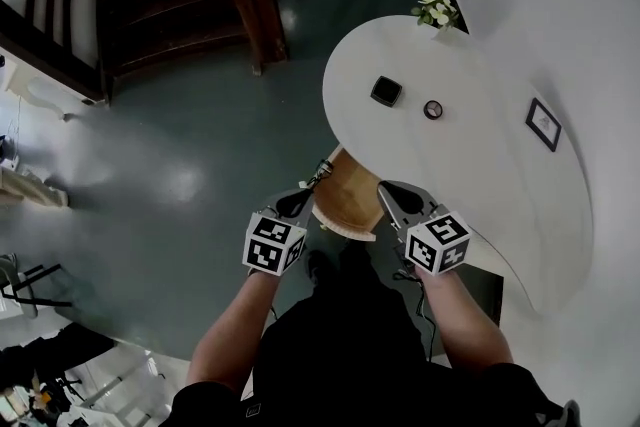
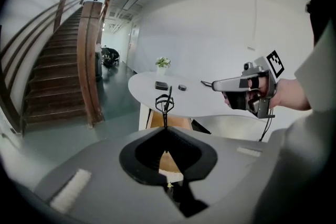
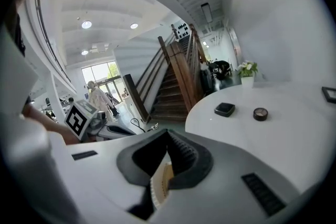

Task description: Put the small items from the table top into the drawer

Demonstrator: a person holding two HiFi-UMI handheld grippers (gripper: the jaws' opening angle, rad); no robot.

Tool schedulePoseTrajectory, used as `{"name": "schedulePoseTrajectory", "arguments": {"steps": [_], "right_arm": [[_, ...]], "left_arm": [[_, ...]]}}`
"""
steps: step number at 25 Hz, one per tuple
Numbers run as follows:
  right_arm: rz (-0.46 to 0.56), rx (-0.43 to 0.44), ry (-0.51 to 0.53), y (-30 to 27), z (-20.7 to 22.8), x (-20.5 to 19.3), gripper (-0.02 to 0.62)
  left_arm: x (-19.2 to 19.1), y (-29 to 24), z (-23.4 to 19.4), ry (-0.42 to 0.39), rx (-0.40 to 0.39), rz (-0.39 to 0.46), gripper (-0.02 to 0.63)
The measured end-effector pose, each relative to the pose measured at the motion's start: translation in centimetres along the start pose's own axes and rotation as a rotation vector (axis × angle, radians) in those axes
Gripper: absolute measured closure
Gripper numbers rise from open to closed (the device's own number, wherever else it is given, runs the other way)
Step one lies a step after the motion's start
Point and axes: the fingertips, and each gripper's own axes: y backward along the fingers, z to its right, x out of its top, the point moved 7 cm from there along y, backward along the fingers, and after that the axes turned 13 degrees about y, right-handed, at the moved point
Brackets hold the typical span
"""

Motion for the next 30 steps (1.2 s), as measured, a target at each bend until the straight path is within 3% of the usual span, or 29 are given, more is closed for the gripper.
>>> {"name": "schedulePoseTrajectory", "arguments": {"steps": [15, 23, 30], "right_arm": [[-0.068, -0.017, -0.044, 0.3, 1.2, -4.3, 0.584], [-0.091, -0.031, -0.069, 0.1, 1.6, -5.7, 0.584], [-0.102, -0.047, -0.093, -0.1, 2.0, -7.3, 0.584]], "left_arm": [[-3.7, -7.4, -0.2, -0.098, -0.049, -0.240, 0.584], [-5.5, -11.1, -0.3, -0.240, -0.084, -0.411, 0.584], [-7.3, -14.3, -0.4, -0.435, -0.103, -0.560, 0.584]]}}
